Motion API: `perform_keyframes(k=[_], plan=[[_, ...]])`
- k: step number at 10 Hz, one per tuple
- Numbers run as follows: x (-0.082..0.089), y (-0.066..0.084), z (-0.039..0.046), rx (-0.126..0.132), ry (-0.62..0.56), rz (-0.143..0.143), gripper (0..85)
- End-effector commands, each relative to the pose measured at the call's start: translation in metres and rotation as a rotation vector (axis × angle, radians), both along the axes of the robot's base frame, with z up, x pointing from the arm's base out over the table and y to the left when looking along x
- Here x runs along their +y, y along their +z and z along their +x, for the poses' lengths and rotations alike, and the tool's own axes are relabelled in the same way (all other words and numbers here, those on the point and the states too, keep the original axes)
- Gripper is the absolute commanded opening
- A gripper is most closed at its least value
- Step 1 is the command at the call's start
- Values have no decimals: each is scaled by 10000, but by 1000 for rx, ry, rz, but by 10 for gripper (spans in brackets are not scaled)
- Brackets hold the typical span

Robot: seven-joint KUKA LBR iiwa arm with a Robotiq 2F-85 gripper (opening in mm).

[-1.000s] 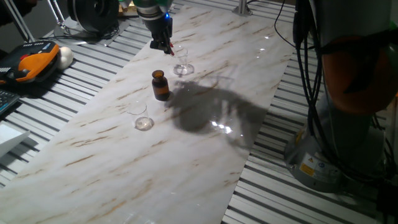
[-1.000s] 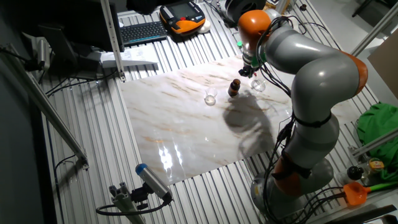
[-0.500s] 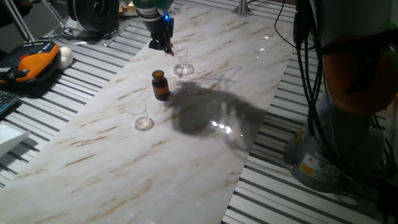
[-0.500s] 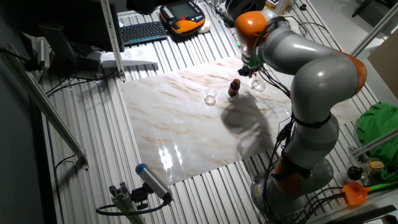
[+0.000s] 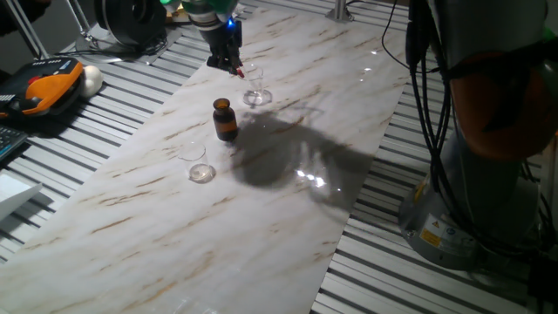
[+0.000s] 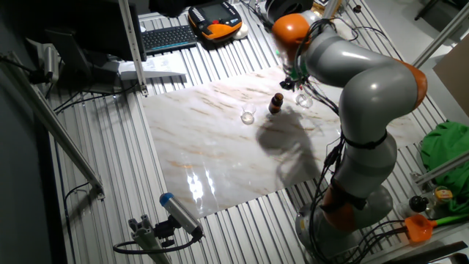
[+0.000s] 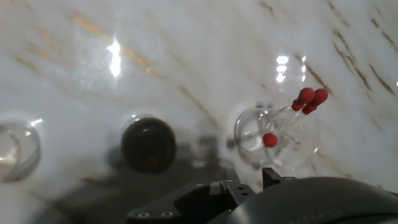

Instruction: Transfer liquid using a dropper

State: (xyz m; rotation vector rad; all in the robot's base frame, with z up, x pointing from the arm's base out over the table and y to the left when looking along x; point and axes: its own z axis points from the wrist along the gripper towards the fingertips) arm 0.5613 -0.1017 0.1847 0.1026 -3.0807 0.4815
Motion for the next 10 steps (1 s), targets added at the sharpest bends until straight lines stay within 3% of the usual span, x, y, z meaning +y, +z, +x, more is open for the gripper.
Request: perform_keyframes(k=[1, 3, 5, 7, 9, 10], plan=[[-219, -13, 35, 0, 1, 2, 340], [-338, -80, 47, -15, -6, 4, 340], [-433, -178, 73, -23, 4, 25, 340], [-313, -179, 107, -27, -25, 27, 340], [-189, -160, 123, -37, -33, -18, 340], [-238, -202, 137, -39, -24, -1, 340]])
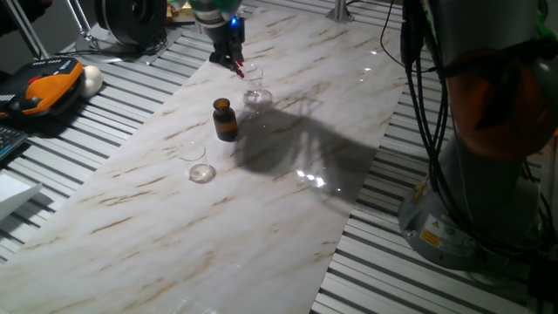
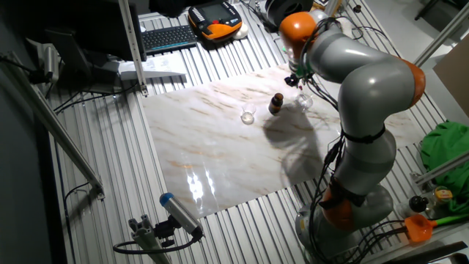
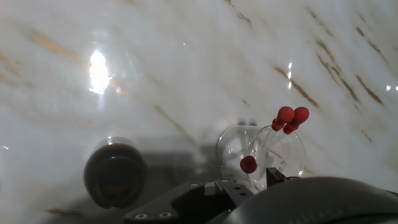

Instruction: Transfer liquid using a dropper

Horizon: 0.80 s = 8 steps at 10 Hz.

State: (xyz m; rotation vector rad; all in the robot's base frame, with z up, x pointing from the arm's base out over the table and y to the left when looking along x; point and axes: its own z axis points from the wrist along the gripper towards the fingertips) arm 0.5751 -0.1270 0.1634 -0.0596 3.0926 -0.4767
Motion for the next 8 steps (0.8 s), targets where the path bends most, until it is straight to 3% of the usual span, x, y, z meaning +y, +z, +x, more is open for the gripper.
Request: perform_keyframes(k=[1, 3, 5, 8], plan=[[-27, -47, 10, -1, 9, 12, 340], [-24, -175, 21, -19, 3, 25, 340], [-42, -283, 20, -51, 23, -1, 340], [-155, -403, 40, -57, 42, 33, 340]])
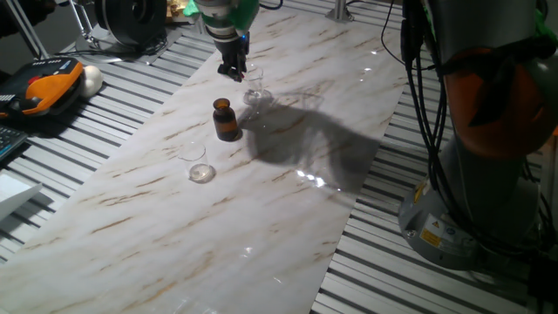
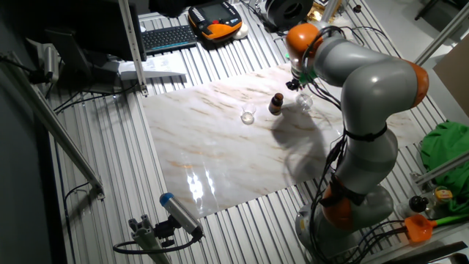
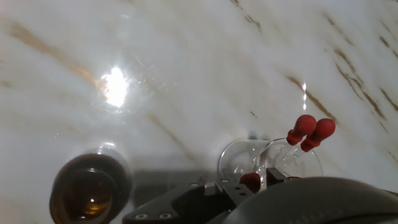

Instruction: Transfer liquid using a dropper

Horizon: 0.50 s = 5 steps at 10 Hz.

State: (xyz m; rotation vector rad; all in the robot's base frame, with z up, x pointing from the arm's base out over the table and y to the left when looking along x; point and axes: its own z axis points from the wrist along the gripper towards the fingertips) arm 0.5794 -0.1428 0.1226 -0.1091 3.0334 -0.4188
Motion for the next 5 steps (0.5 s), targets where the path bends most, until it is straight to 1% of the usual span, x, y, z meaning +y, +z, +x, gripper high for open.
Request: perform_keyframes(k=[1, 3, 5], plan=[[-18, -25, 2, -4, 5, 0, 340], [-71, -89, 0, -10, 18, 8, 340], [-78, -90, -5, -7, 24, 9, 340]])
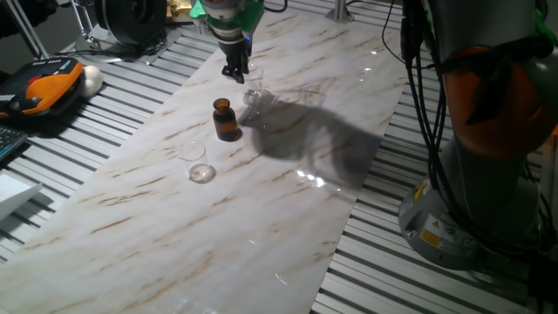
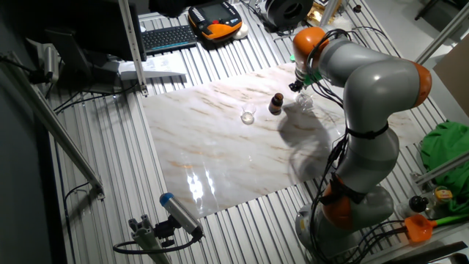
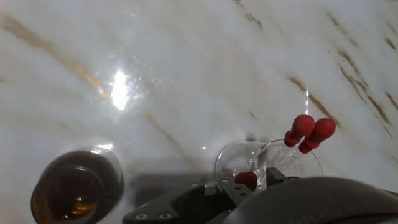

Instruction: Transfer liquid using a dropper

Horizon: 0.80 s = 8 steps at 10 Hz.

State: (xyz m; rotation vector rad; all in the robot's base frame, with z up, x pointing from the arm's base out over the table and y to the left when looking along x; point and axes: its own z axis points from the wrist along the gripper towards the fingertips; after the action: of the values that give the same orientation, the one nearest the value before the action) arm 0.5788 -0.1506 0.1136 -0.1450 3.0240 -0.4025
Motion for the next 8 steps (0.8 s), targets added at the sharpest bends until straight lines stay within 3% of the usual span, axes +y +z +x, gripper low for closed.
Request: perform_keyframes(k=[1, 6, 8], plan=[[-2, -1, -1, 0, 2, 4, 340], [77, 50, 33, 17, -6, 5, 340], [59, 39, 39, 10, -3, -3, 340]])
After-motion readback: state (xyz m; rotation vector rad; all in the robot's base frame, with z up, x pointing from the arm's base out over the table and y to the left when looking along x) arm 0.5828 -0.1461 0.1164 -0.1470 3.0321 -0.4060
